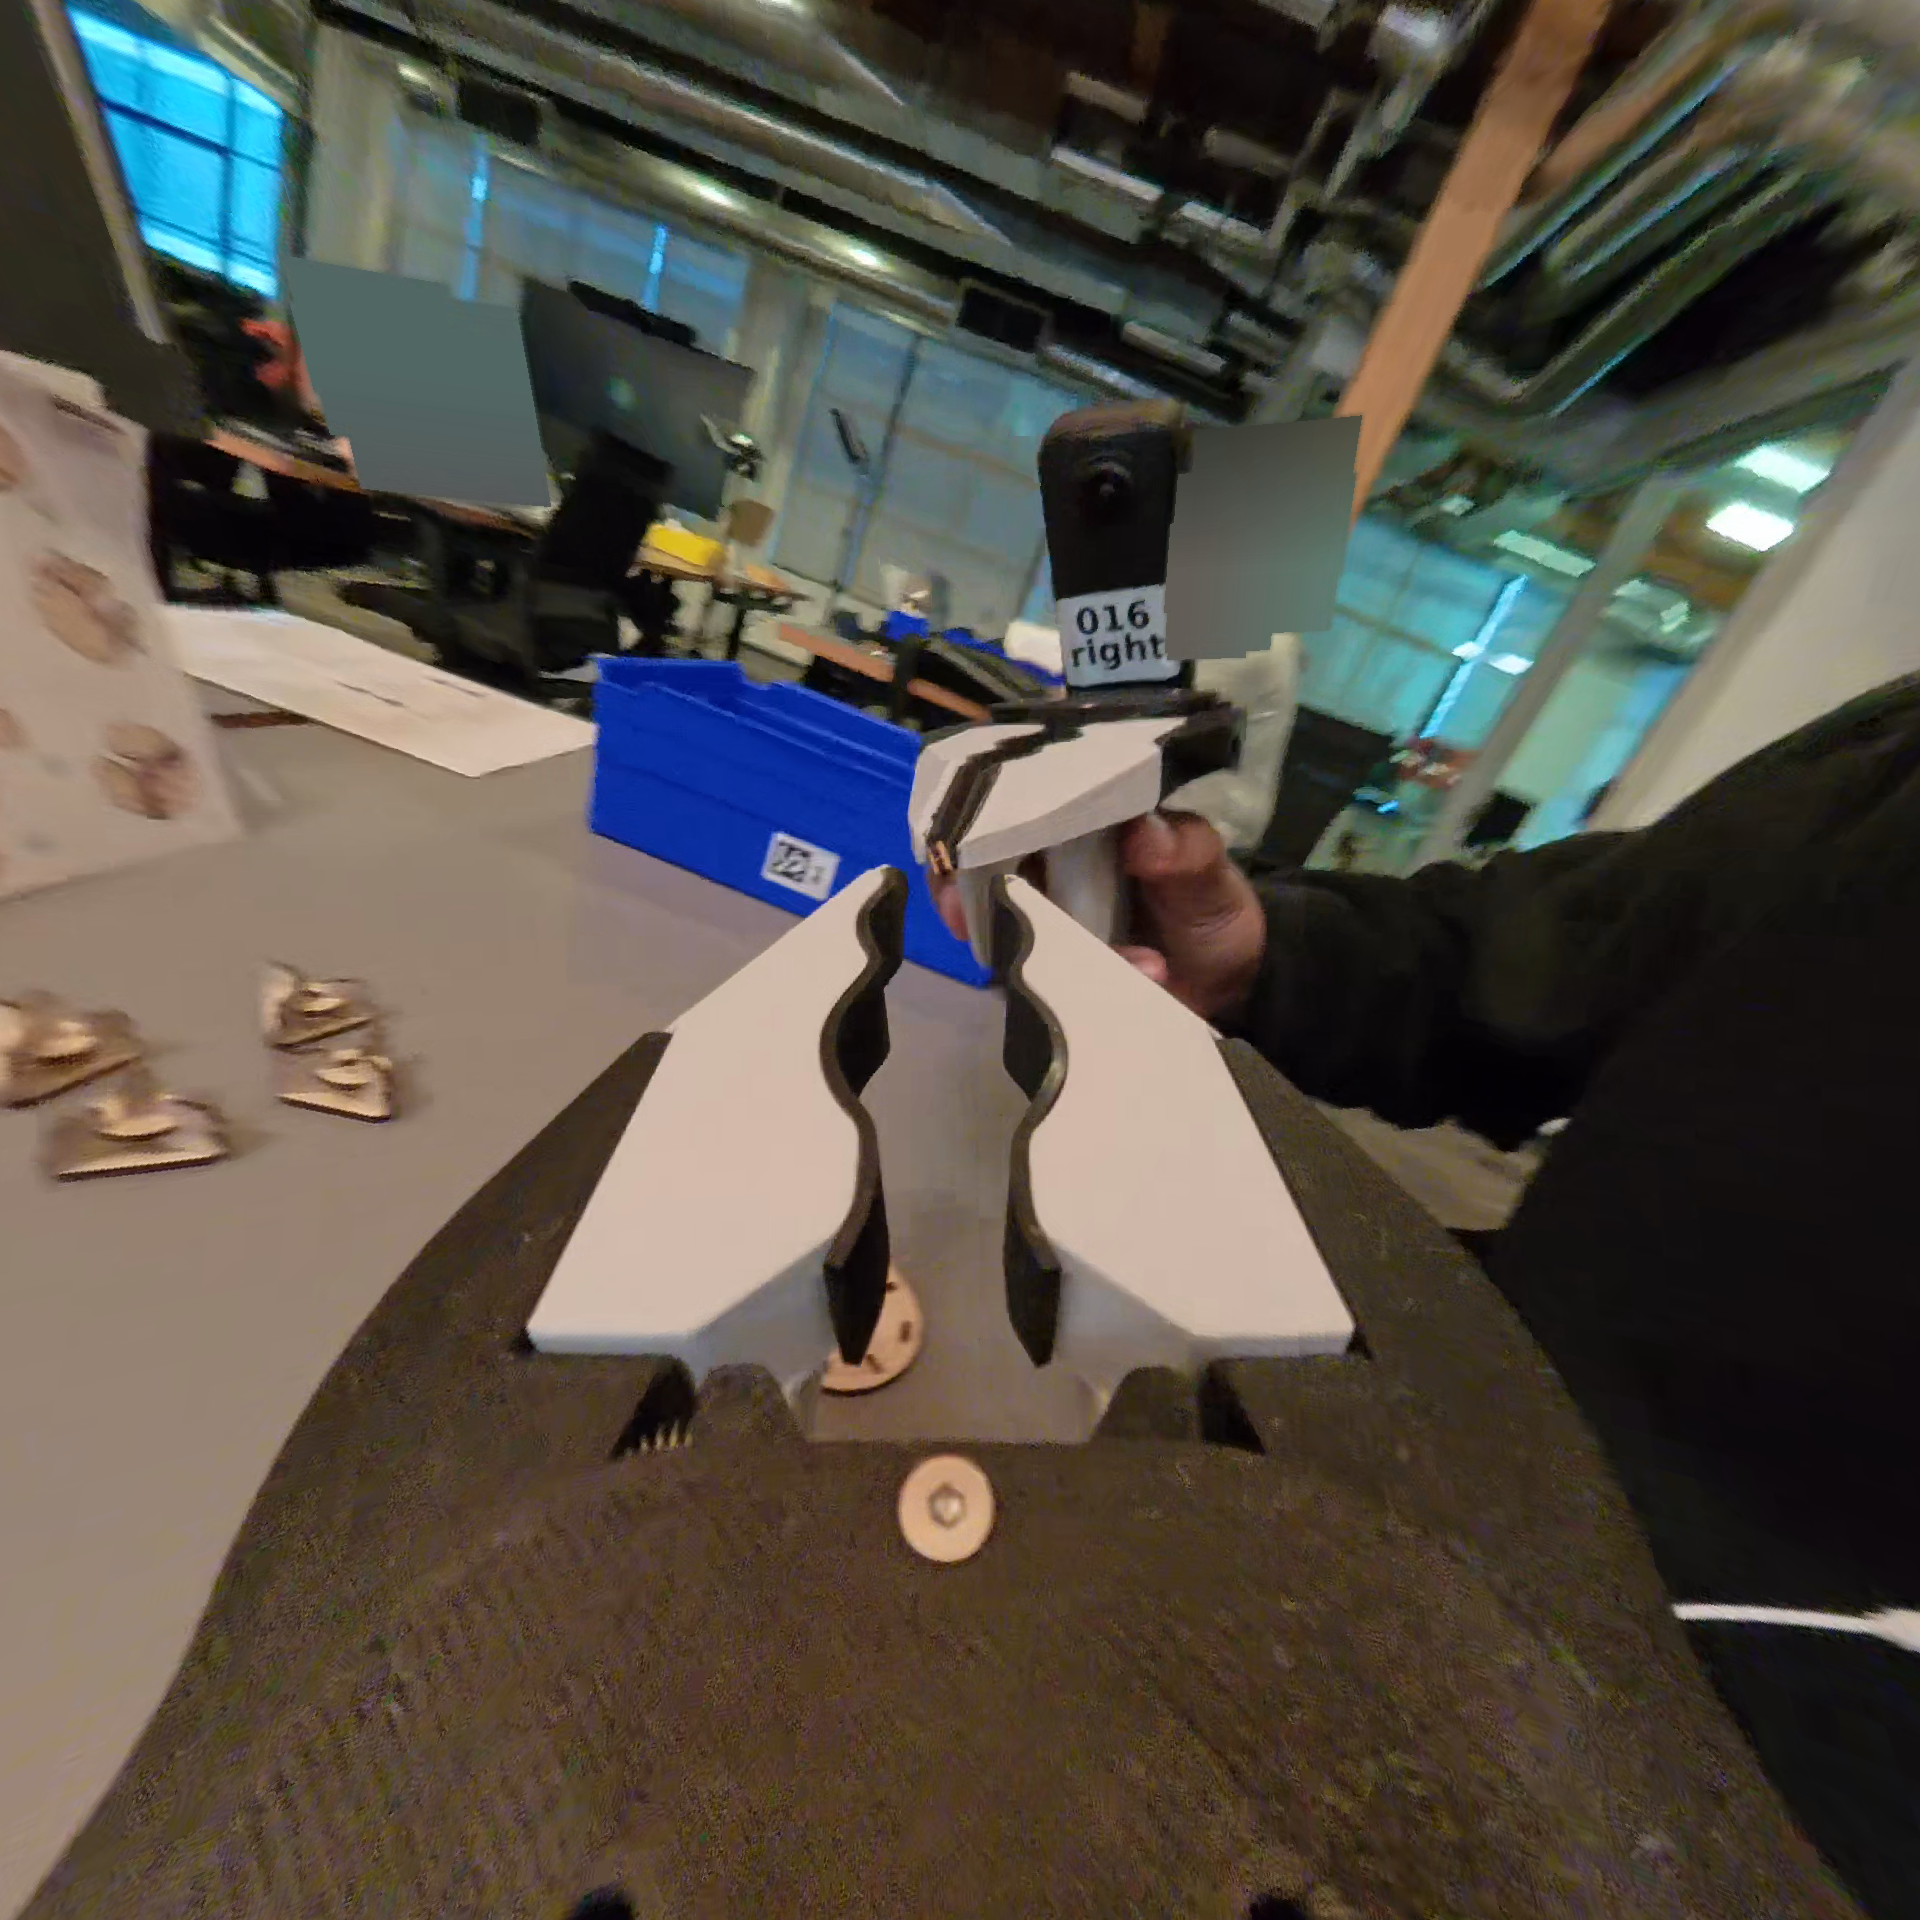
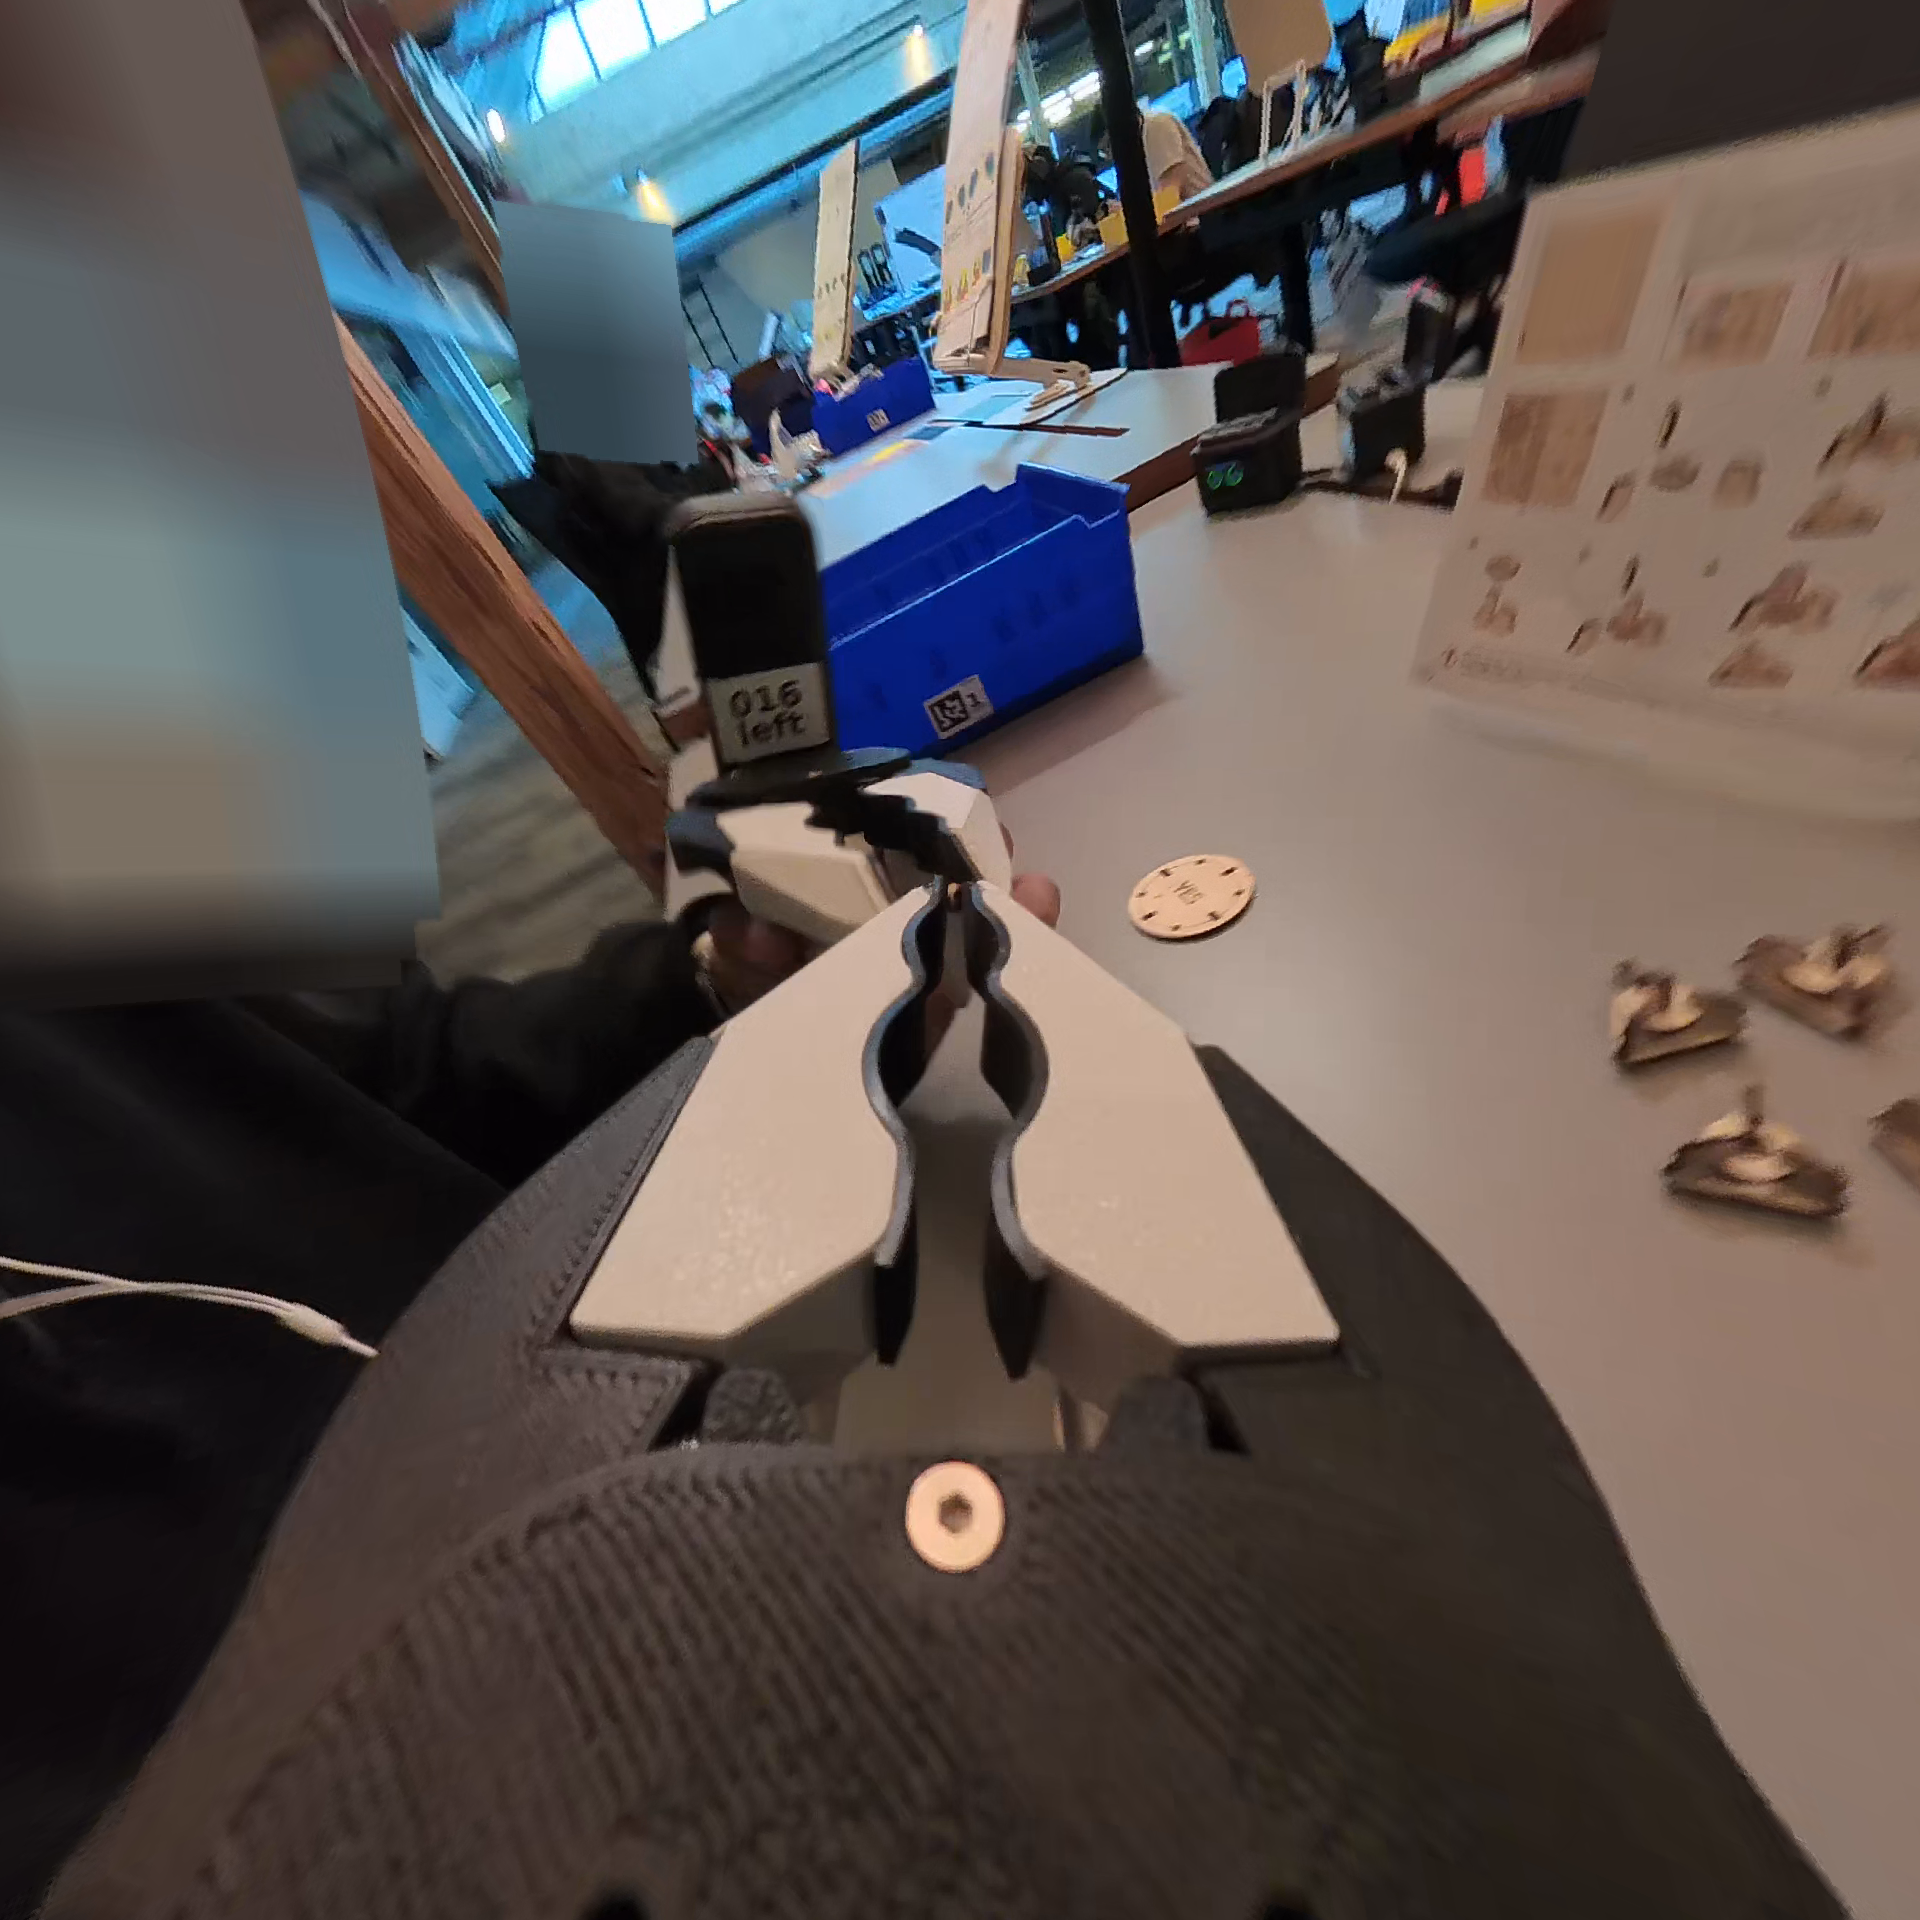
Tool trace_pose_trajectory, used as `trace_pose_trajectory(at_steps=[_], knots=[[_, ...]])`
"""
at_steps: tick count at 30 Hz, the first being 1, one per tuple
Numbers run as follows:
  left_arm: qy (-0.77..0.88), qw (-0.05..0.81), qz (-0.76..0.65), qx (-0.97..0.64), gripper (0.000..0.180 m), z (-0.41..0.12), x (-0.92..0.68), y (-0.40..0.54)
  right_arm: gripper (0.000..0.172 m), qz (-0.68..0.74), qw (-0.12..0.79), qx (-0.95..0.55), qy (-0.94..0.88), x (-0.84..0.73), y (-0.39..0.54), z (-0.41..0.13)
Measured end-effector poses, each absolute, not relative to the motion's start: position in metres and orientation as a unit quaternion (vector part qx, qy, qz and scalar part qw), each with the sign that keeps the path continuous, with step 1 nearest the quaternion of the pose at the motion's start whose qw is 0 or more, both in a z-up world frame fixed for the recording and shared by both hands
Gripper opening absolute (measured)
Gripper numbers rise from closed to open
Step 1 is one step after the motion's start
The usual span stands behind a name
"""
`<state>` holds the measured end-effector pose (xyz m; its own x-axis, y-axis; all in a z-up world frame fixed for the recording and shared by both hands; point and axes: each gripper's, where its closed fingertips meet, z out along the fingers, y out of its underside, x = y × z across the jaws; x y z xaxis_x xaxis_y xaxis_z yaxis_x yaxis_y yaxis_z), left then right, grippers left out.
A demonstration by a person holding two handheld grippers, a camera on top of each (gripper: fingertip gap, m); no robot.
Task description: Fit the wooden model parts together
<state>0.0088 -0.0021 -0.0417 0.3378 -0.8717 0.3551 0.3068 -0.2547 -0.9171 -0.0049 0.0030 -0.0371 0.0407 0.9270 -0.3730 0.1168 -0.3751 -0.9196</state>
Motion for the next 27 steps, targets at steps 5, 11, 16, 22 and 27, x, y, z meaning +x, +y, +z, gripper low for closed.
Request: trace_pose_trajectory(at_steps=[5, 11, 16, 22, 27], knots=[[0.201, 0.53, -0.603, -0.562, 0.005, -0.029, 0.0, -0.006, 0.001, 0.51, 0.422, -0.591, -0.461, -0.004, -0.003, -0.025], [0.203, 0.518, -0.62, -0.554, 0.005, -0.027, 0.0, -0.01, 0.001, 0.498, 0.436, -0.58, -0.474, -0.004, -0.007, -0.022], [0.21, 0.517, -0.623, -0.549, 0.002, -0.025, 0.002, -0.013, 0.001, 0.493, 0.438, -0.58, -0.479, -0.005, -0.008, -0.023], [0.208, 0.512, -0.629, -0.547, 0.001, -0.025, 0.001, -0.014, 0.001, 0.483, 0.436, -0.579, -0.491, -0.007, -0.01, -0.026], [0.208, 0.512, -0.63, -0.546, 0.002, -0.024, 0.001, -0.014, 0.001, 0.484, 0.437, -0.577, -0.492, -0.007, -0.011, -0.024]])
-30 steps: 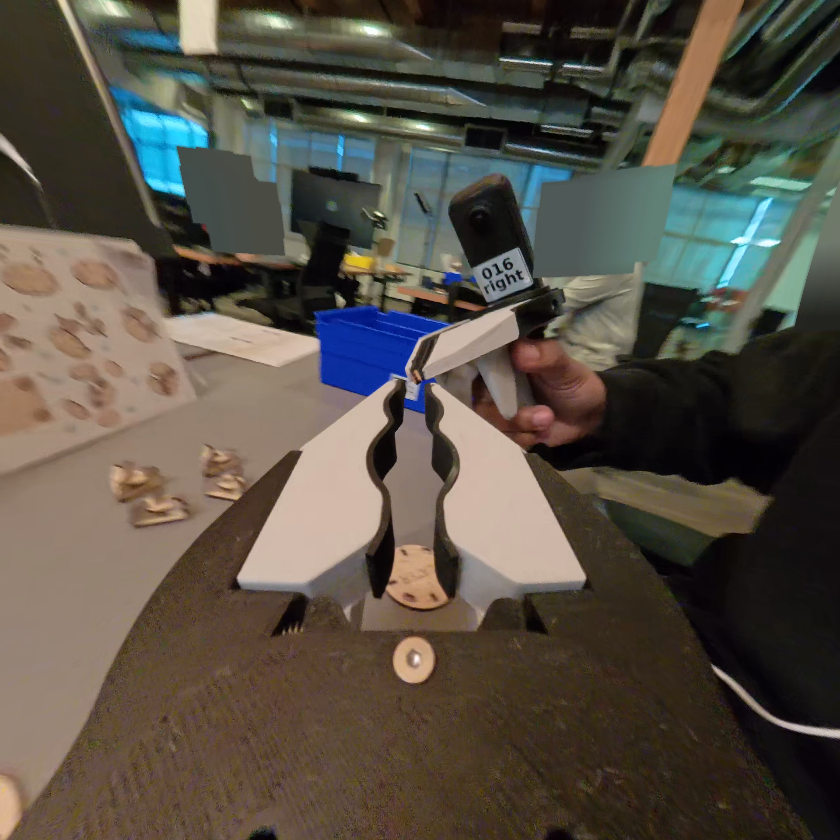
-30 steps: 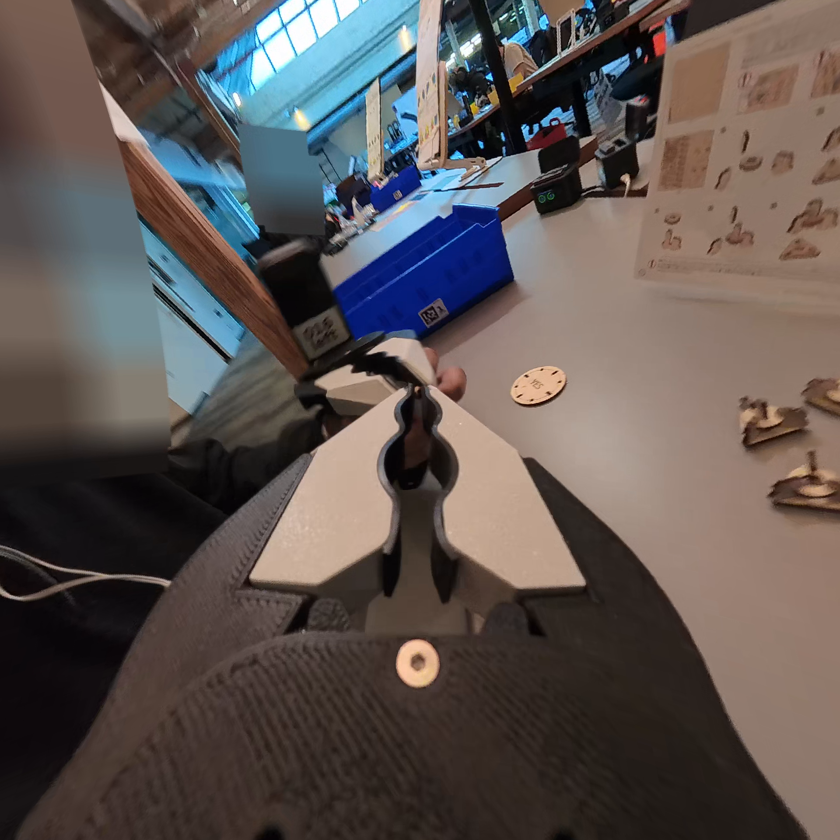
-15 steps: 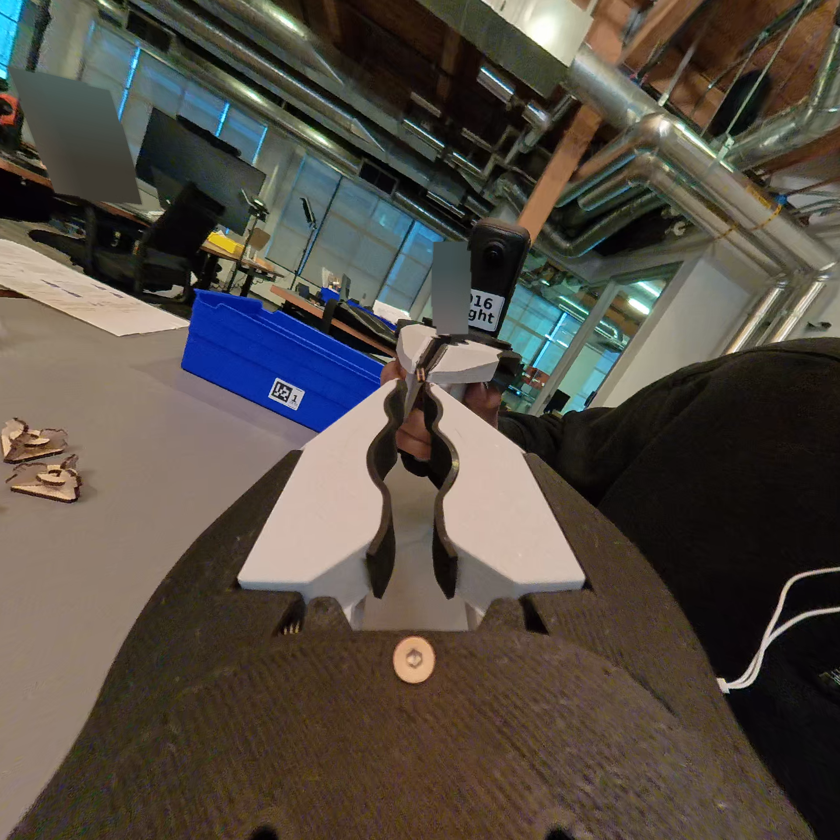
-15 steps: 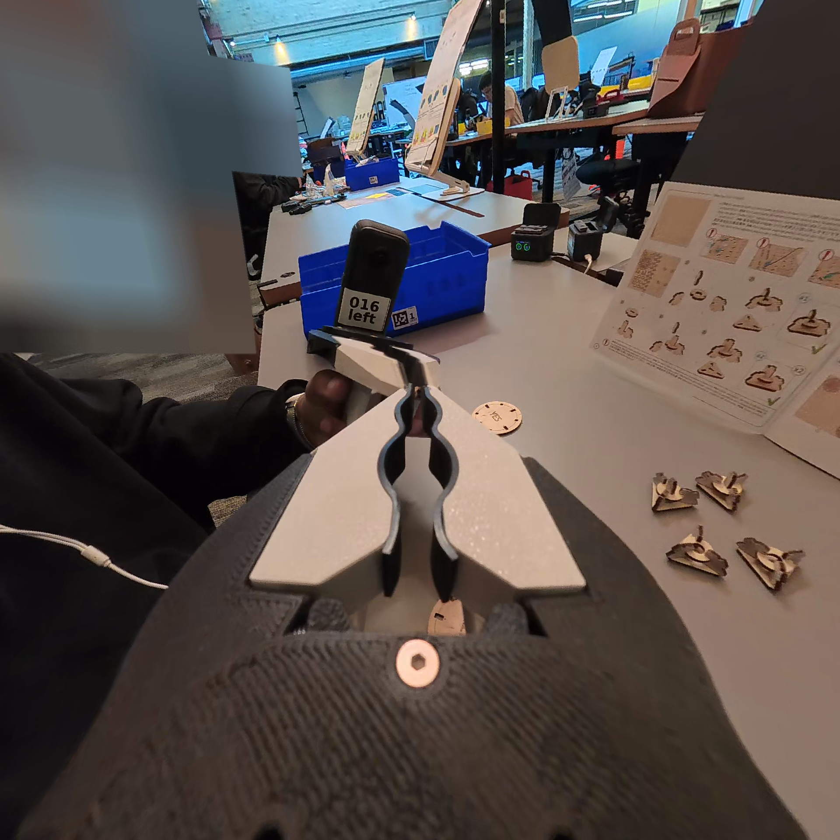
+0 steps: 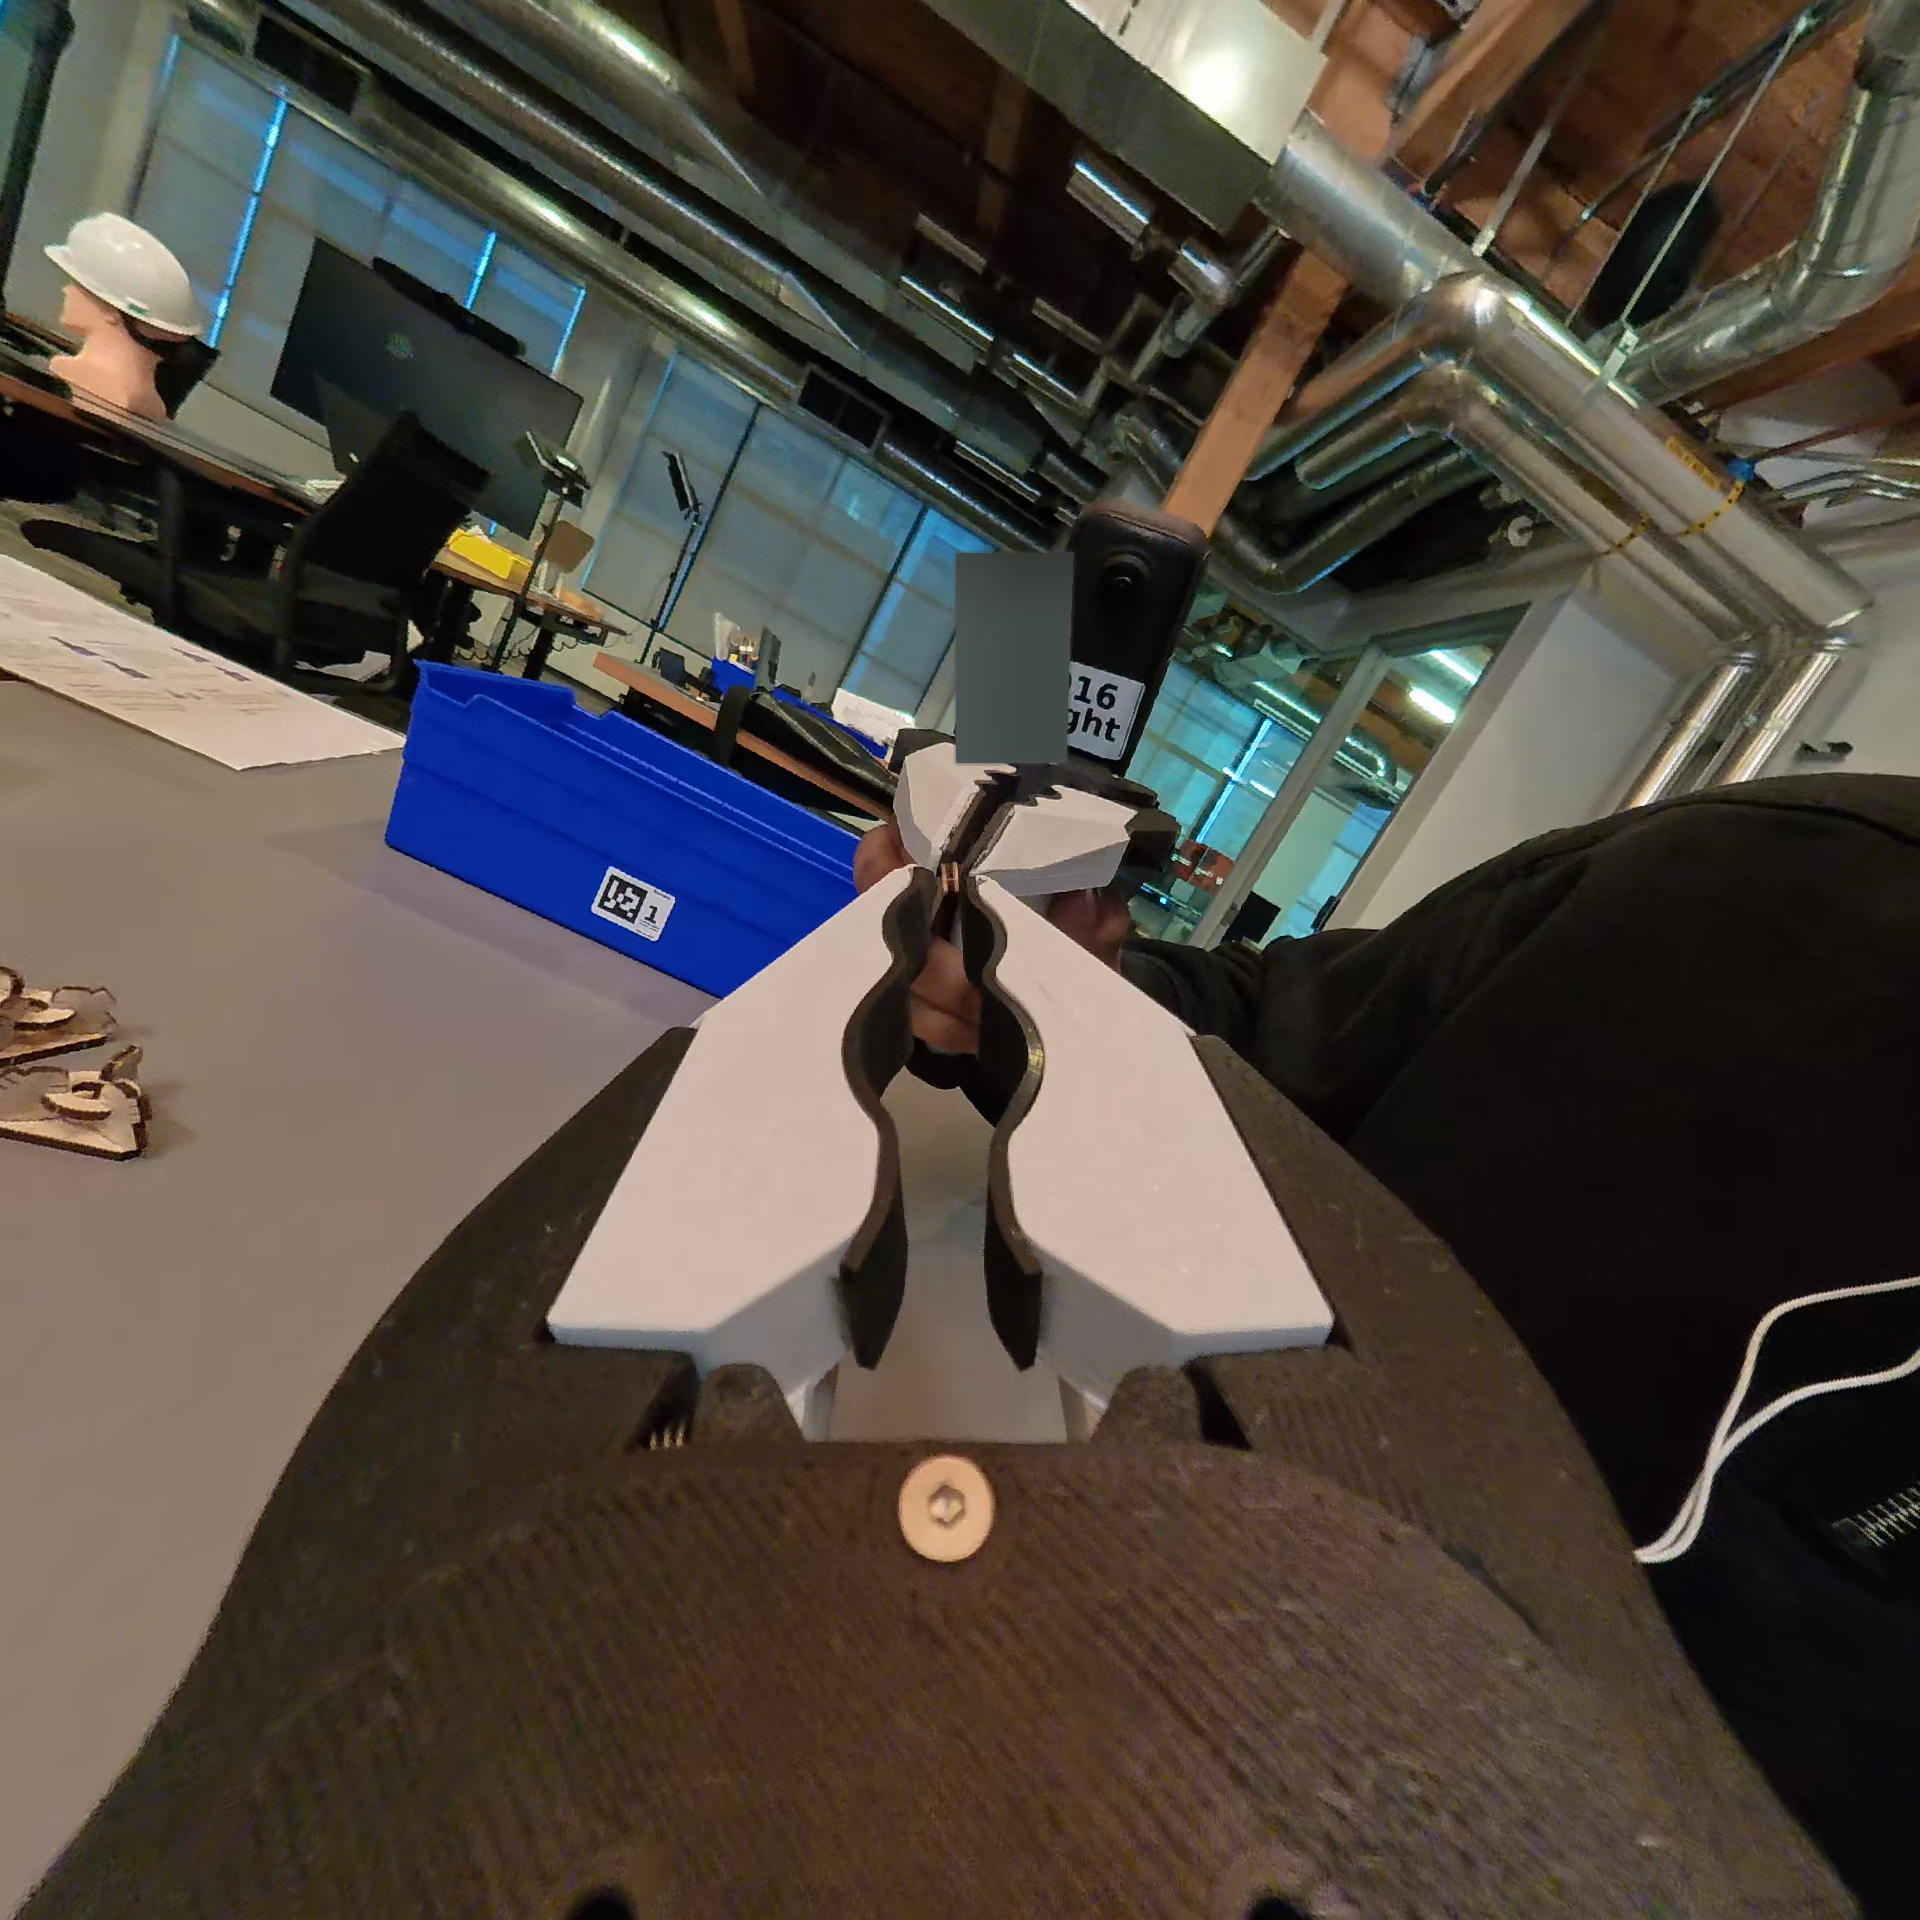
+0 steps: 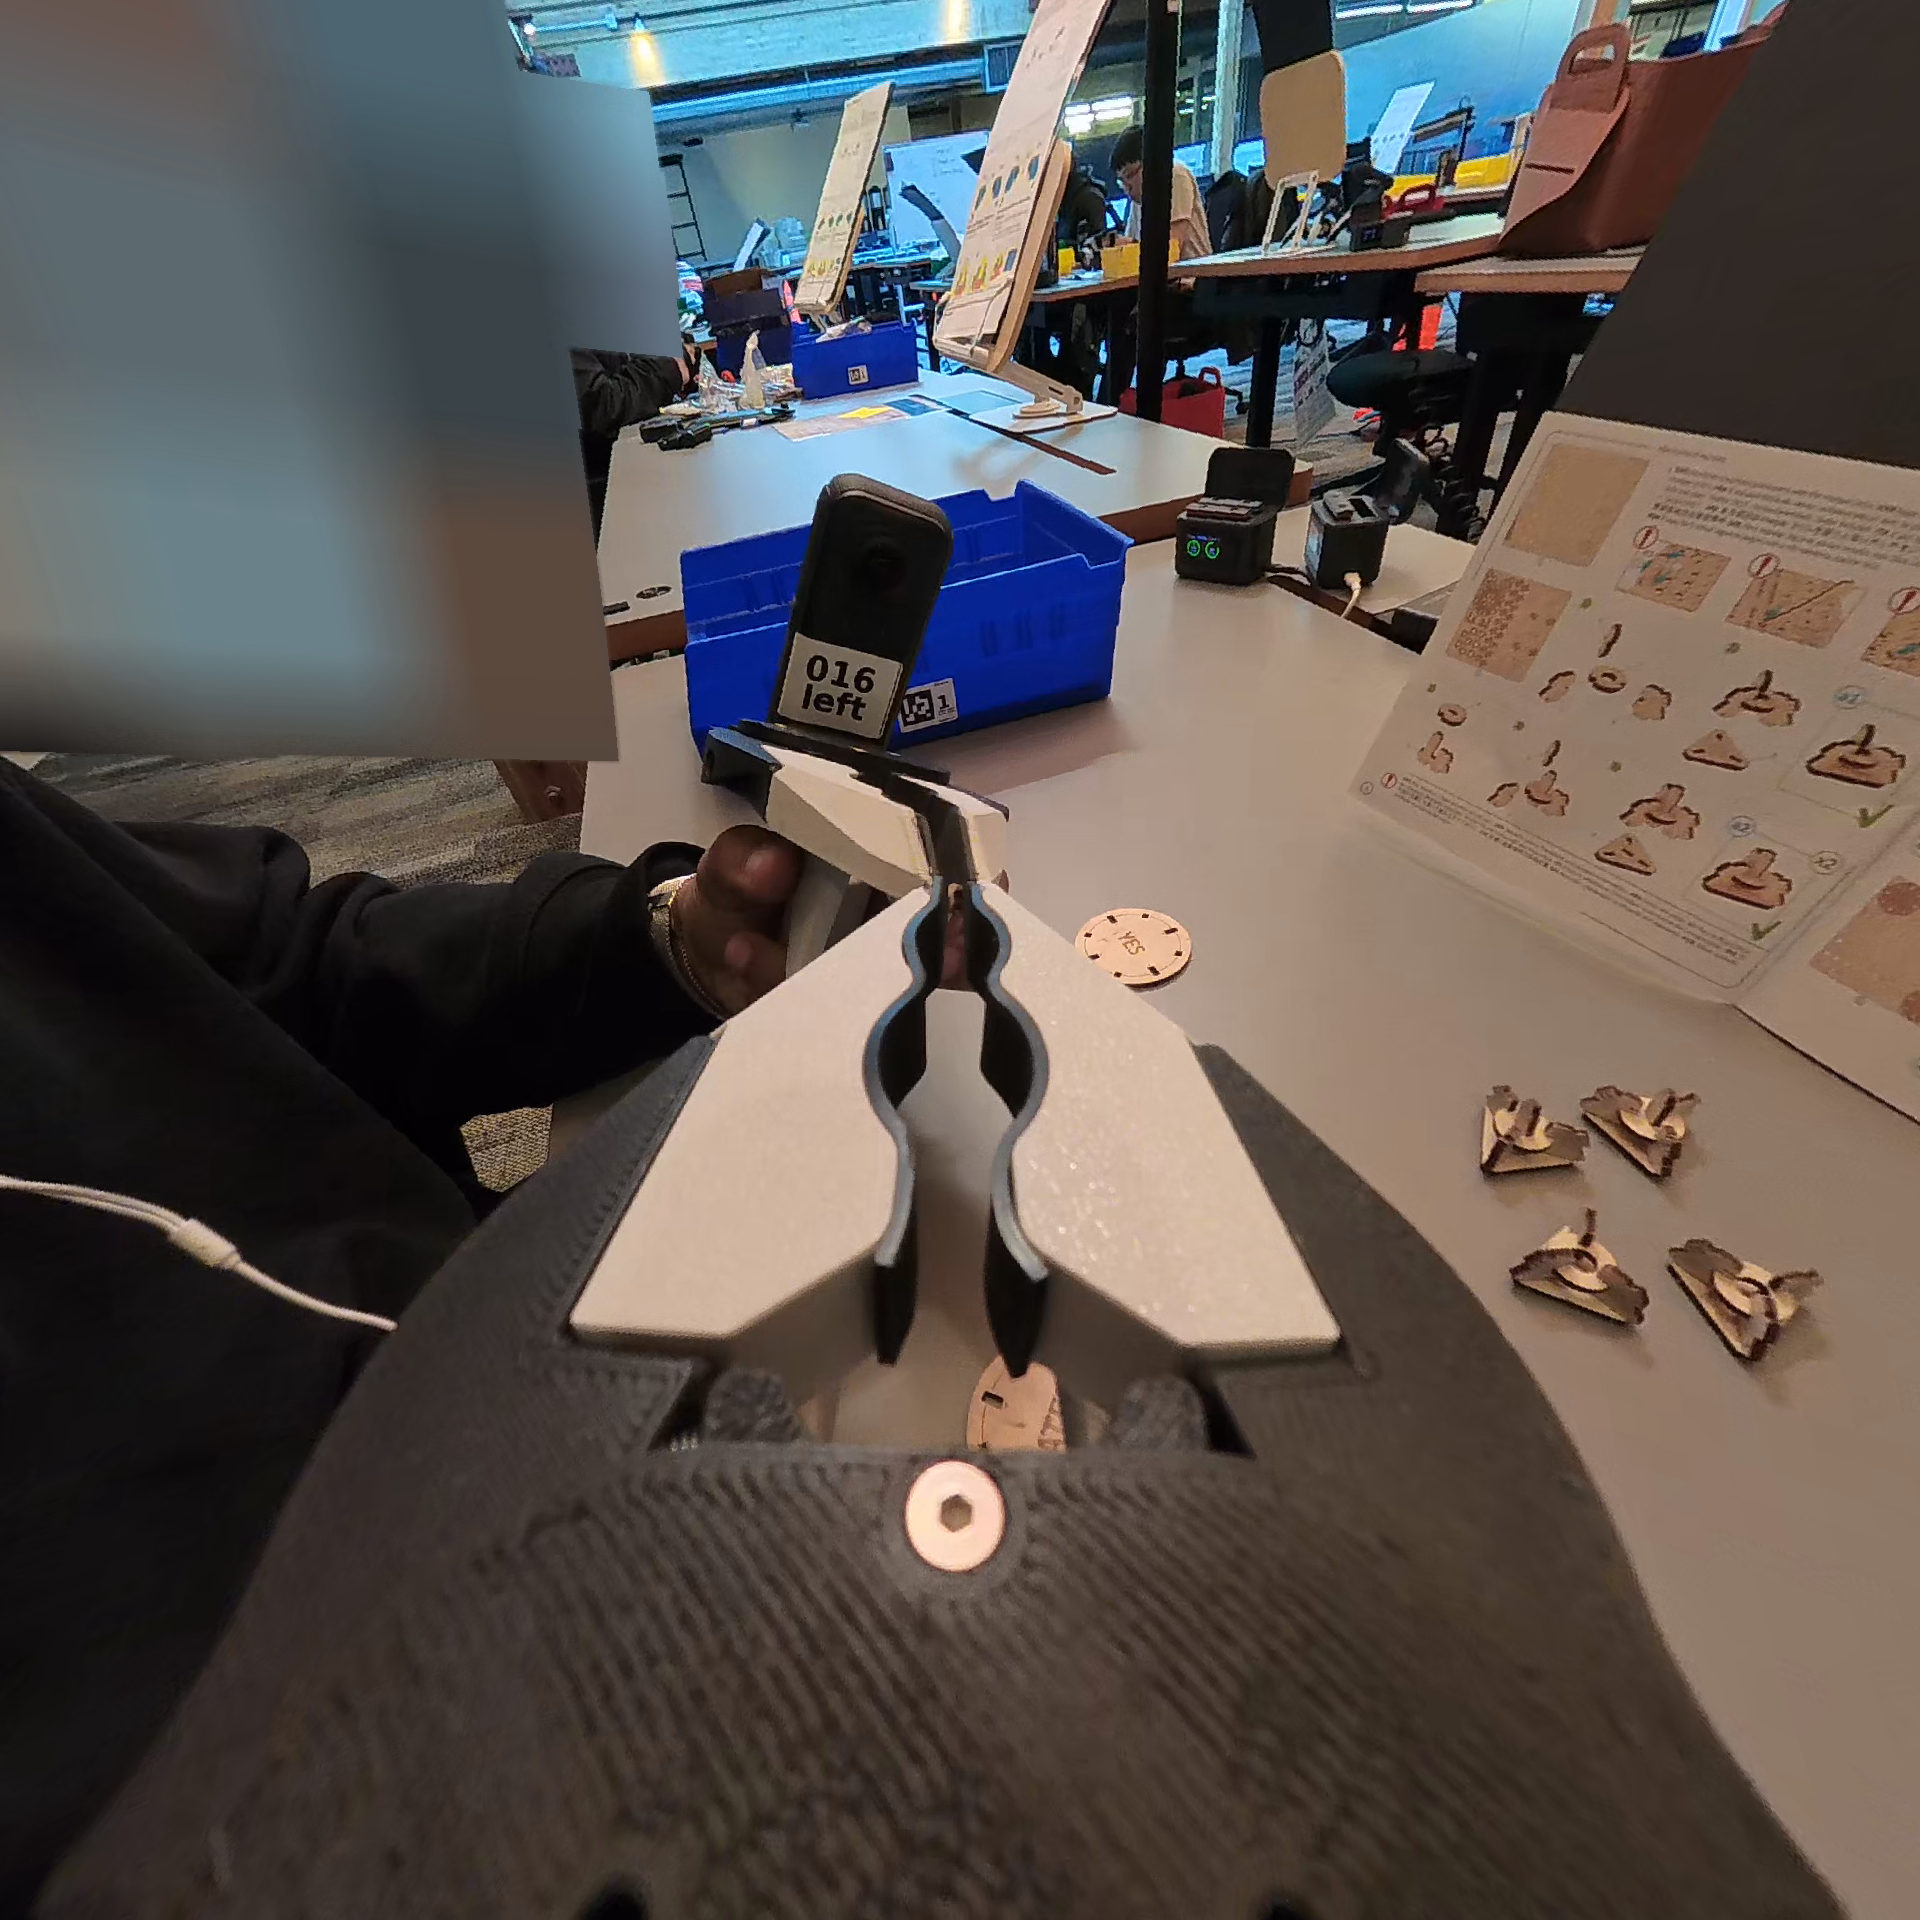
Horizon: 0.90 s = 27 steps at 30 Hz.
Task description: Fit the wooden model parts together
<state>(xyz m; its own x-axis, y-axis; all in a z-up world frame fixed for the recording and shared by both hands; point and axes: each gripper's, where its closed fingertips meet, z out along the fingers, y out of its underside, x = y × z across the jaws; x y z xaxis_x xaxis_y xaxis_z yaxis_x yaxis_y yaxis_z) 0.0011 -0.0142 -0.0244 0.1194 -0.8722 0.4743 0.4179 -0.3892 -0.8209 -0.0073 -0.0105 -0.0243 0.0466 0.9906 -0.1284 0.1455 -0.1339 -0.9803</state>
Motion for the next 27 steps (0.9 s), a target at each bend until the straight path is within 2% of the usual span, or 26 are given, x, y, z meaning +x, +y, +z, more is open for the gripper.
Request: trace_pose_trajectory(at_steps=[11, 17, 21, 25, 27], knots=[[0.216, 0.517, -0.623, -0.546, 0.0, -0.024, 0.002, -0.015, 0.002, 0.486, 0.432, -0.58, -0.49, -0.007, -0.01, -0.025], [0.227, 0.542, -0.591, -0.552, 0.0, -0.026, 0.001, -0.012, 0.012, 0.478, 0.425, -0.589, -0.493, -0.004, -0.006, -0.029], [0.267, 0.553, -0.538, -0.577, 0.0, -0.038, 0.006, -0.012, 0.016, 0.397, 0.412, -0.583, -0.576, 0.005, -0.003, -0.033], [0.33, 0.539, -0.469, -0.617, 0.0, -0.063, 0.021, -0.014, 0.013, 0.296, 0.32, -0.579, -0.689, 0.023, -0.012, -0.054], [0.361, 0.527, -0.433, -0.636, 0.0, -0.079, 0.029, -0.015, 0.009, 0.209, 0.305, -0.563, -0.739, 0.033, -0.007, -0.067]])
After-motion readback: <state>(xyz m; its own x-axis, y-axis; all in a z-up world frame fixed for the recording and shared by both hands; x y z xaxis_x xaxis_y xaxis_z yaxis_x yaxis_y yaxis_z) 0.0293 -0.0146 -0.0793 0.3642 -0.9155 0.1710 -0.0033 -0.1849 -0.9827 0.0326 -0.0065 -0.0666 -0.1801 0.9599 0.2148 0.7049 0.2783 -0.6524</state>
